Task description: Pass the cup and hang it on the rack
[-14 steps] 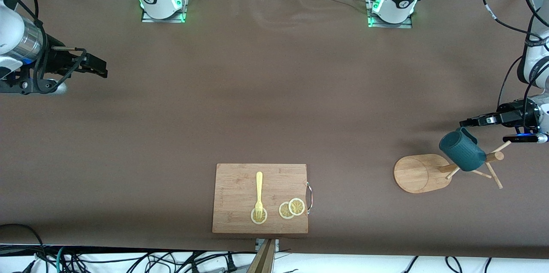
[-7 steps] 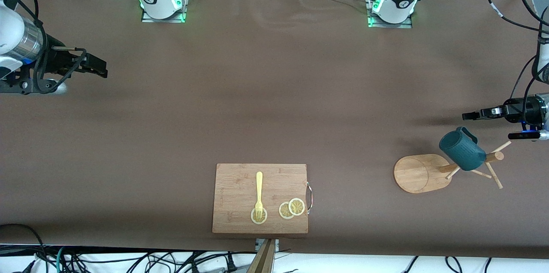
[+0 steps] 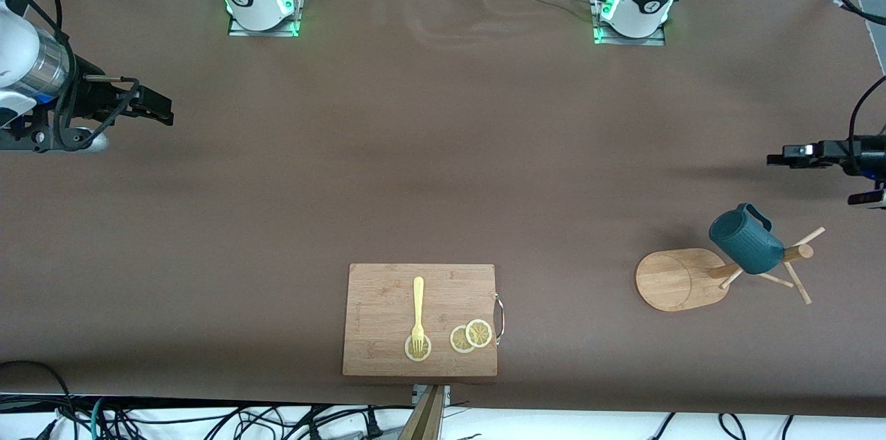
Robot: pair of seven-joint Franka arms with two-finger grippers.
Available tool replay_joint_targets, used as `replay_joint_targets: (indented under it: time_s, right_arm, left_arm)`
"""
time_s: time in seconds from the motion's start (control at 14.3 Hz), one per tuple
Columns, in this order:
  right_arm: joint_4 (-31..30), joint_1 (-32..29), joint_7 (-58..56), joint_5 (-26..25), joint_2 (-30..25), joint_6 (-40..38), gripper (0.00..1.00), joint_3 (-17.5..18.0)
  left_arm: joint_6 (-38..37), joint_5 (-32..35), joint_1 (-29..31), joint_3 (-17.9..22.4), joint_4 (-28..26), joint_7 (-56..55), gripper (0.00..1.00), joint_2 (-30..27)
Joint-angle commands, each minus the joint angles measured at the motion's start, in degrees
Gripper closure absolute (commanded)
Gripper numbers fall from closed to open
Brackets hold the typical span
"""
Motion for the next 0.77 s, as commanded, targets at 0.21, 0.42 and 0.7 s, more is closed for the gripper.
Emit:
replay_joint_targets:
  time_s: [0.21,0.42,0.7]
  right_arm:
    - [1.12,-0.68,-0.98,-0.26,0.28,-0.32,0.0,0.38]
    - [1.12,-0.68,-0.98,-0.26,0.28,-0.32,0.0,0.47]
    - [1.12,-0.68,-0.98,-0.26,0.28,-0.32,0.0,0.47]
  left_arm:
    - [3.54,19.21,-3.65,-4.77,2.64,-1.22,0.0,-11.12]
    - [5.58,24.67,-11.29,-5.49,2.9,-10.78,0.0,-16.05]
    - [6.98,32.59,-19.3,-9.69,8.43,-24.32,0.0,-17.82]
